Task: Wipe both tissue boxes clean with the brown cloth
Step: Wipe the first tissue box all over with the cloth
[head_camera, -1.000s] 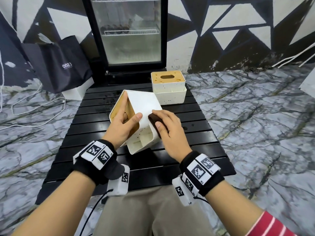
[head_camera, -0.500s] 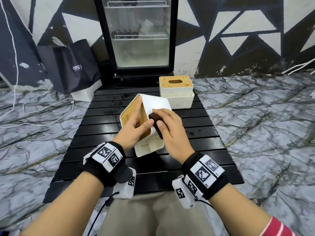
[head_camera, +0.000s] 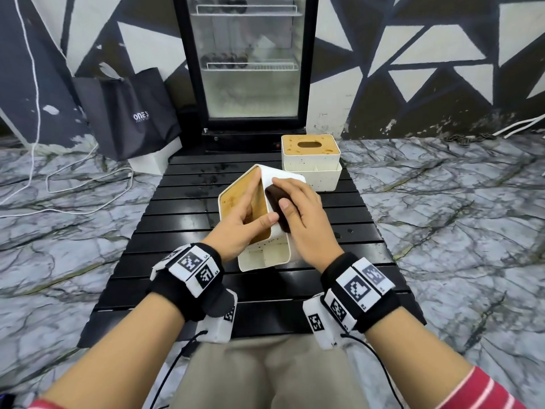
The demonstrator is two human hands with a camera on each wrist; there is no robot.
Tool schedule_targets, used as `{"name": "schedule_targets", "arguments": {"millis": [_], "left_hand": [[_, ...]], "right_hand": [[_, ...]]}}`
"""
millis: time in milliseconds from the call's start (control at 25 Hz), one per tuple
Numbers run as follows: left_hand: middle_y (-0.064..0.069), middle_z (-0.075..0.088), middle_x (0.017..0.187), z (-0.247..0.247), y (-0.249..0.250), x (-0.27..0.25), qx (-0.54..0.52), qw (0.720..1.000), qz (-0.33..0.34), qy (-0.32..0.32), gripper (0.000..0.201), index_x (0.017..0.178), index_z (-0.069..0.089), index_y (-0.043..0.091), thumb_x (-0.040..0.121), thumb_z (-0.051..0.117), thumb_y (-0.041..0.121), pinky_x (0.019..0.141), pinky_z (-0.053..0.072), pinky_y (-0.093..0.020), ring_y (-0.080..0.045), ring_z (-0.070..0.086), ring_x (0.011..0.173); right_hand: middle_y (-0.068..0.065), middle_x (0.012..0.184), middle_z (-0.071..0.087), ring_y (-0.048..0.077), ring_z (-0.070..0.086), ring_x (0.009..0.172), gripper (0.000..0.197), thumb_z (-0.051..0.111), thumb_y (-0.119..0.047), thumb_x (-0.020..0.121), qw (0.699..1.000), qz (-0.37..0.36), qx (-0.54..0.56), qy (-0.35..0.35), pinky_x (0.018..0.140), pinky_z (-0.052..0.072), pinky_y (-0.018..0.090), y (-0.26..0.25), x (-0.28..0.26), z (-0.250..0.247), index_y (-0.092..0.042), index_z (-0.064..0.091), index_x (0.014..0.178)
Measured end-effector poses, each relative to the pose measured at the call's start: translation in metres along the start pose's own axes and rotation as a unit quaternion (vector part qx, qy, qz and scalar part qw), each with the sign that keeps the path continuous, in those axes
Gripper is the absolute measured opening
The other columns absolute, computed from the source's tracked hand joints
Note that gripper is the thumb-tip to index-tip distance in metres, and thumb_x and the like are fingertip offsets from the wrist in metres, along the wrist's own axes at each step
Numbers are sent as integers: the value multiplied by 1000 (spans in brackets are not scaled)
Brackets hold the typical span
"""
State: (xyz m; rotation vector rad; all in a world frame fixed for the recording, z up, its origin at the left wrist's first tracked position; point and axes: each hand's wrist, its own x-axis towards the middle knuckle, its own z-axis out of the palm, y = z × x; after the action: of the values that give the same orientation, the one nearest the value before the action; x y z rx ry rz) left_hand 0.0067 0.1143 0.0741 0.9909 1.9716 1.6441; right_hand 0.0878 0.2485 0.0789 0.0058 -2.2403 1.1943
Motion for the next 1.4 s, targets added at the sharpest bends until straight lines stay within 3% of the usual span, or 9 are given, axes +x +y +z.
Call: {"name": "schedule_targets", "arguments": {"millis": [200, 320, 400, 480, 680, 920, 1080, 1280, 1400], "left_hand": [[9, 26, 154, 0, -1, 2, 5, 1000, 6, -8, 84, 134, 10, 66, 71, 65, 61, 116, 24, -44, -11, 27, 141], [13, 26, 153, 3, 0, 3, 8, 1000, 14, -12, 82, 136, 10, 64, 74, 63, 55, 115, 27, -42, -10, 28, 140], [8, 33, 151, 3, 1, 2, 1, 1000, 4, -3, 82, 135, 12, 65, 71, 63, 56, 111, 34, -36, -12, 34, 138], [3, 39, 147, 3, 2, 1, -6, 1000, -3, -4, 82, 134, 12, 66, 70, 63, 56, 105, 40, -29, -15, 39, 134], [7, 30, 153, 7, 2, 5, -3, 1000, 14, -20, 80, 135, 12, 64, 75, 63, 53, 116, 26, -41, -11, 29, 140], [3, 37, 149, 2, -2, 5, -26, 1000, -4, -8, 83, 136, 14, 62, 72, 66, 52, 114, 30, -43, -15, 37, 136], [3, 38, 148, -2, -5, 5, -45, 999, 0, 7, 80, 132, 16, 64, 72, 66, 48, 115, 28, -44, -17, 39, 135], [5, 38, 148, -3, -3, 5, -50, 999, -6, 5, 72, 126, 20, 71, 72, 65, 52, 115, 26, -43, -14, 37, 135], [9, 35, 149, 1, -1, 5, -34, 999, 1, -9, 74, 130, 18, 69, 74, 63, 52, 116, 26, -43, -11, 35, 137]], "right_hand": [[-11, 120, 44, 18, 37, 120, 40, 37, -25, 91, 999, 4, 1, 34, 104, 26, 26, -3, -4, 6, -19, 49, 129], [-2, 124, 47, 22, 40, 121, 40, 36, -24, 92, 999, -8, 1, 38, 107, 31, 38, -3, 12, 4, -18, 48, 129], [3, 126, 48, 22, 40, 122, 41, 35, -26, 92, 999, -4, -13, 34, 106, 31, 42, 2, 17, 0, -18, 47, 130], [2, 124, 48, 21, 40, 120, 41, 35, -25, 91, 999, 2, -15, 47, 106, 31, 43, 6, 12, 0, -18, 48, 129], [1, 123, 47, 22, 40, 121, 40, 35, -25, 91, 999, -2, -3, 49, 107, 31, 40, -1, 16, 1, -17, 48, 128], [2, 124, 47, 19, 40, 120, 37, 37, -22, 94, 999, 25, -38, 28, 107, 30, 42, 19, 26, -10, -17, 46, 129], [2, 128, 44, 17, 35, 118, 43, 34, -28, 90, 998, 53, -40, 22, 104, 27, 30, 23, 0, -8, -20, 44, 131], [-9, 123, 41, 4, 27, 116, 44, 30, -35, 92, 998, 5, -51, 36, 101, 15, 11, 16, -31, 6, -19, 45, 130], [-6, 126, 43, 8, 28, 119, 48, 27, -39, 90, 998, -5, -43, 40, 103, 15, 11, 10, -29, 10, -20, 45, 130]]}}
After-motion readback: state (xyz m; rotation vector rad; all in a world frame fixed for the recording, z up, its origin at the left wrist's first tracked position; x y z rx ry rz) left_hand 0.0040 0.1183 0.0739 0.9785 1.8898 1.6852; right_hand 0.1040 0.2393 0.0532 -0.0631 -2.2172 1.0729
